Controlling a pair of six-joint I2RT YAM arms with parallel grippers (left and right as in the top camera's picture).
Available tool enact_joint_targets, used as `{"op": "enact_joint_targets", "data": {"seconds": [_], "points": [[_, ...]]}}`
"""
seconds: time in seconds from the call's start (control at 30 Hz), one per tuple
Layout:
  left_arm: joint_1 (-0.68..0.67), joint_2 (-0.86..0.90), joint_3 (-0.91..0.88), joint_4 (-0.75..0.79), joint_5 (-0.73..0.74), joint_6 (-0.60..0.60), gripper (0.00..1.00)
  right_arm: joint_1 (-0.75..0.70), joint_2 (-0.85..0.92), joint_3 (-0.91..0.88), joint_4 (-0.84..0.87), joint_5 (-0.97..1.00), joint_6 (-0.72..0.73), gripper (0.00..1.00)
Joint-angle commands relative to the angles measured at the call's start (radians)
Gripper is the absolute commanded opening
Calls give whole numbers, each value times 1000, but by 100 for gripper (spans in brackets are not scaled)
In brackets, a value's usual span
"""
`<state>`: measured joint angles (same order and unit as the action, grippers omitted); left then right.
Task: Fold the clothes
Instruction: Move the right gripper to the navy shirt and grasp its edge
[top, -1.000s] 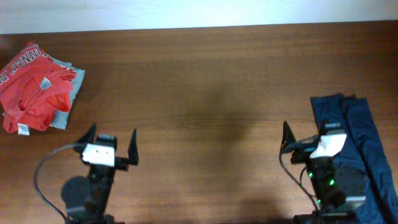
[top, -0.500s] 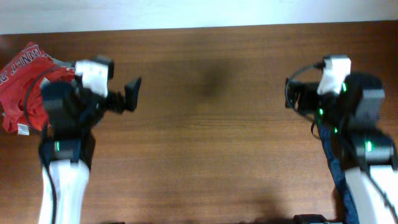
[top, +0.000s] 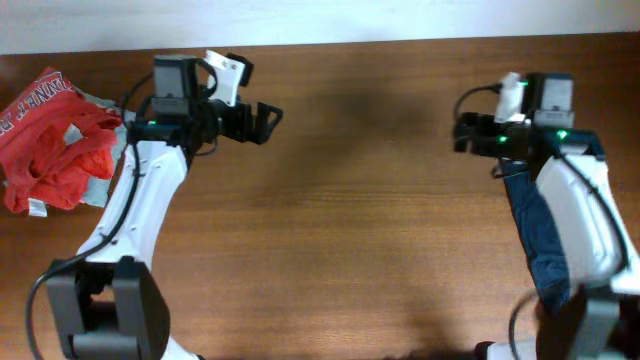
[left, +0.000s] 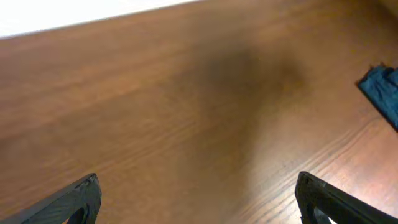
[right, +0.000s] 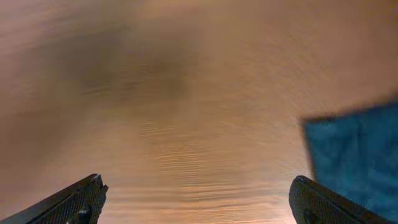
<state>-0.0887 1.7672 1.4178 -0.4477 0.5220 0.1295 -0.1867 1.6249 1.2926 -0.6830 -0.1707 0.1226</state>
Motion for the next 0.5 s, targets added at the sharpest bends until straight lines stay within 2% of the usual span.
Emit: {"op": "enact_joint_targets", "data": {"seconds": [0.0, 0.17, 0.47], "points": [[-4, 12, 25, -6, 24, -5, 99, -108, 113, 19, 9, -3, 105, 99], [-4, 12, 25, 5, 24, -5, 99, -203, 282, 19, 63, -5, 103, 93], [-4, 13, 25, 9, 21, -5, 99, -246, 390, 18, 147, 76, 91, 90]]}}
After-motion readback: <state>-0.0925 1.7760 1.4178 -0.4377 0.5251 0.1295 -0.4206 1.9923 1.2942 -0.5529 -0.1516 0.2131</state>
